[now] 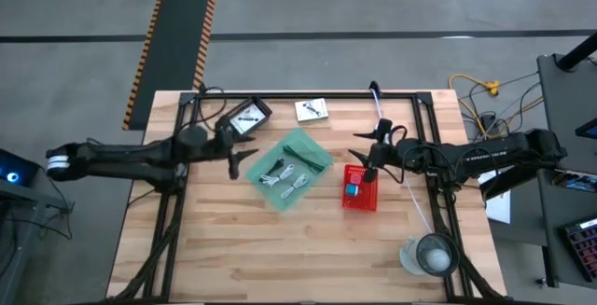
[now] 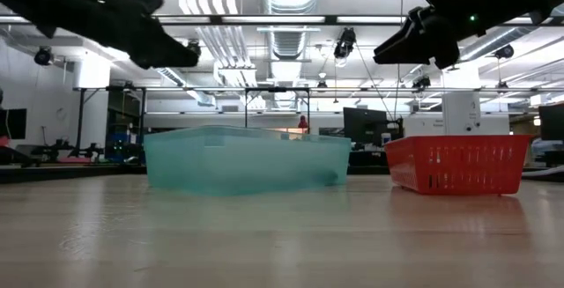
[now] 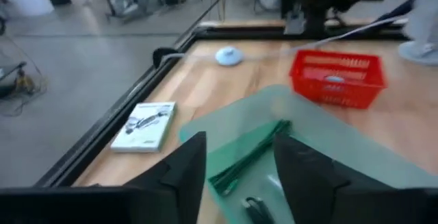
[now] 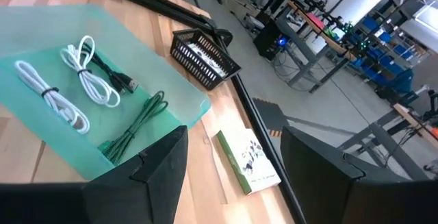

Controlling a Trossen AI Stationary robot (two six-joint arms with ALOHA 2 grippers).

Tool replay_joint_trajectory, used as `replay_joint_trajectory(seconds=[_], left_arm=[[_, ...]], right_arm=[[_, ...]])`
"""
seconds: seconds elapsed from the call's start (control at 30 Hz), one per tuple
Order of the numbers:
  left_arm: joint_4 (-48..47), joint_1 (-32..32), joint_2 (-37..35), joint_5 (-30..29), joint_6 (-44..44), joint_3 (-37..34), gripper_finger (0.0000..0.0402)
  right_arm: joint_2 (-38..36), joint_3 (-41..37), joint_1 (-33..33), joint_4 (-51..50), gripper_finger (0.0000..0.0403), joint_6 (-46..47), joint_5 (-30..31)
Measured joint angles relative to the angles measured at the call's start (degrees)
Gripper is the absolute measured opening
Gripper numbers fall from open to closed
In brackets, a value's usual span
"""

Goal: Pick and place items into bin
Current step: Put the white card reader box into the black bin

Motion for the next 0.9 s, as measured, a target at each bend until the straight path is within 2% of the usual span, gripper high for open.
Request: replay_joint_trajectory(seconds=[0.2, 0.33, 0.6, 0.77, 0.9], left_arm=[[4.3, -8.0, -5.7, -1.7, 3.3, -4.5, 0.0064], [14.6, -10.9, -8.5, -4.9, 6.3, -10.4, 0.0008], [22.9, -11.3, -14.8, -4.9, 7.0, -21.0, 0.0008], [24.3, -11.3, -17.8, -4.9, 9.8, -21.7, 0.0001], [24.6, -11.3, -18.3, -4.9, 11.0, -21.7, 0.0001]], right_arm=[[0.0, 0.0, 0.0, 1.9, 0.0219, 0.6, -0.1], [0.2, 0.0, 0.0, 3.2, 0.0219, -0.7, -0.1], [0.2, 0.1, -0.2, 6.4, 0.0219, -4.8, -0.2], [0.4, 3.8, -3.6, 6.5, 0.0219, -5.5, -0.6], [1.7, 8.0, -8.6, 2.6, 0.0219, -5.7, -7.0]])
